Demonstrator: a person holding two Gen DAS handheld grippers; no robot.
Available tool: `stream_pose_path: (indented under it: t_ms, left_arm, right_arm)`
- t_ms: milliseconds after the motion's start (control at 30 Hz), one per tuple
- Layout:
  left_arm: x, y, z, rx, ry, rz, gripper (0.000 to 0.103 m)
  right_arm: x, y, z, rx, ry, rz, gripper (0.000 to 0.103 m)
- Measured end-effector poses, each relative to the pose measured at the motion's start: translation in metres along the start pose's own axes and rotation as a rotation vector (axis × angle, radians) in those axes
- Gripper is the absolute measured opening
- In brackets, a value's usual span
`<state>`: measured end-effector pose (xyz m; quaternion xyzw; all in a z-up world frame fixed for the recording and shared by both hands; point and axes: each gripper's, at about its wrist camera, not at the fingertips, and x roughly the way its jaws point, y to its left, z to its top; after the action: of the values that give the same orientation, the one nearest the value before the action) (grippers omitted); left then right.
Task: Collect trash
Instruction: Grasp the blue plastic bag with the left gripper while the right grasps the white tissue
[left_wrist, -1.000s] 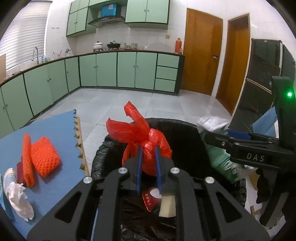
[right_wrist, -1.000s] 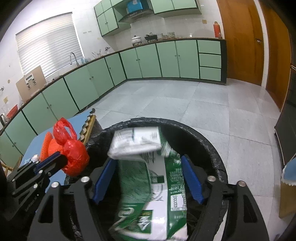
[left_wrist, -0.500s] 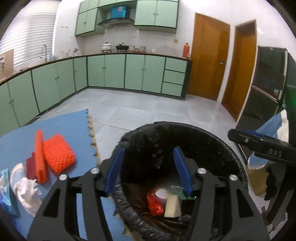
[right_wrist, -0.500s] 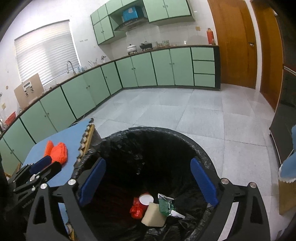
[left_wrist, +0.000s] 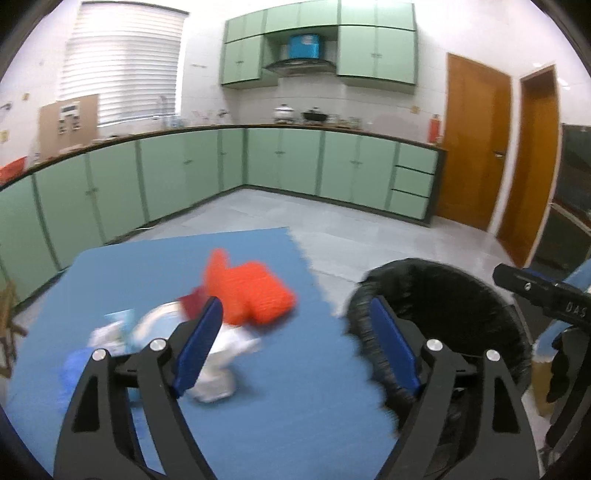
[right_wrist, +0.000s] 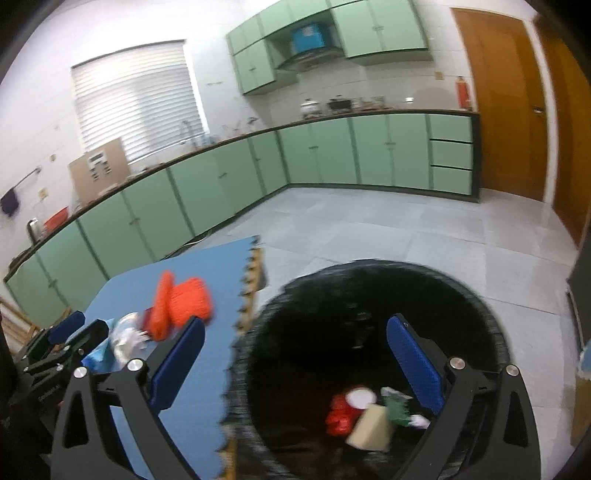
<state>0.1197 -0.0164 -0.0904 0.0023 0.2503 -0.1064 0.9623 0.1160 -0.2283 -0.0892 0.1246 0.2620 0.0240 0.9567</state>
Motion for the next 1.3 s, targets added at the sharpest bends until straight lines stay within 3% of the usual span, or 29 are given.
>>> stream_pose_path:
  t_ms: [367,600,1033,1167,1300]
  left_arm:
    - [-0.038,0.104,-0.028,-0.049,0.015,0.247,0.082]
    - [-0.038,0.144,-0.042,-0.098,0.055,0.321,0.082]
    - [-0.001,0.176,-0.067,-0.18,0.174,0.303,0.082]
    - [0.009,0.18,-0.068,-0.204,0.202,0.279,0.063]
    - [0.007,0.185,-0.072,-0.224,0.2,0.273,0.051]
  right_arm:
    - [0.039,0.092,-0.025,-0.094,0.032,0.108,0.097]
    - [0.063,0.137,-0.044,-0.155,0.062,0.156,0.097]
    - [0.086,0.16,-0.062,-0.194,0.117,0.158,0.097]
    - [0.094,0.164,-0.064,-0.199,0.131,0.167,0.097]
    - [0.098,0.173,-0.069,-0.222,0.145,0.181,0.097]
